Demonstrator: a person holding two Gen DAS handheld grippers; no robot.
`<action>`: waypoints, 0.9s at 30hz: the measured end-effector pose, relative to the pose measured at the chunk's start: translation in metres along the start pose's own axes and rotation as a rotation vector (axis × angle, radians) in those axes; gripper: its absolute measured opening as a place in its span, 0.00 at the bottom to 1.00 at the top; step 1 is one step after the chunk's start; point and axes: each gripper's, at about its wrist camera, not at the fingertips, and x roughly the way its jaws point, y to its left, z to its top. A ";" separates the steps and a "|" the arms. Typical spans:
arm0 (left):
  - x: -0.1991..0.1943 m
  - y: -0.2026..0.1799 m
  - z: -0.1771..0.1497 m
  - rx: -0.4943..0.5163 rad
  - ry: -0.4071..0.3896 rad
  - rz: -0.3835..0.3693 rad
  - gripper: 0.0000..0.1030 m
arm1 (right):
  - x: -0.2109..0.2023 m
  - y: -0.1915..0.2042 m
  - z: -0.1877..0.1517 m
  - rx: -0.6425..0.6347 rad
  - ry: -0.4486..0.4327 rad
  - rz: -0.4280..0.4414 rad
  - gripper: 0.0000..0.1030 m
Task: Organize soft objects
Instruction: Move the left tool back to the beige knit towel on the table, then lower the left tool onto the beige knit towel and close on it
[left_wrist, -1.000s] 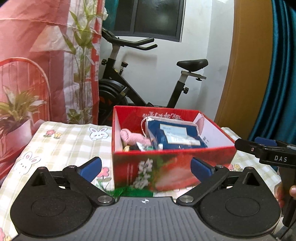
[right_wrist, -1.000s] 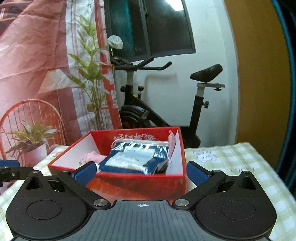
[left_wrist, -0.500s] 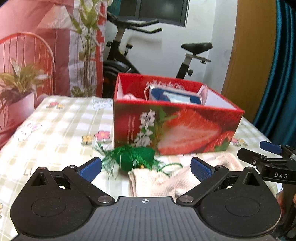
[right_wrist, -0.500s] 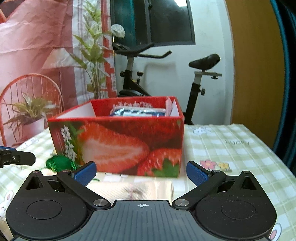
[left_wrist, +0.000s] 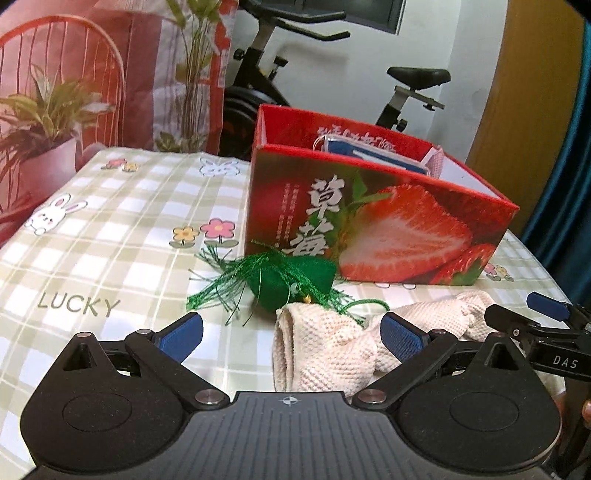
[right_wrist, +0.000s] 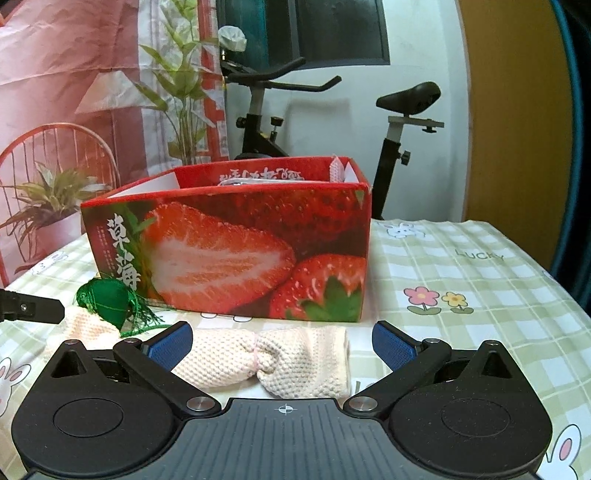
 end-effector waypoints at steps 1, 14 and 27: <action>0.001 0.001 -0.001 -0.002 0.007 0.000 1.00 | 0.001 -0.001 0.000 0.004 0.005 -0.001 1.00; 0.010 0.004 -0.006 -0.024 0.042 -0.020 1.00 | 0.012 -0.009 -0.002 0.043 0.060 -0.038 1.00; 0.025 0.007 -0.015 -0.052 0.085 -0.133 0.54 | 0.040 -0.013 0.010 -0.005 0.096 0.005 0.73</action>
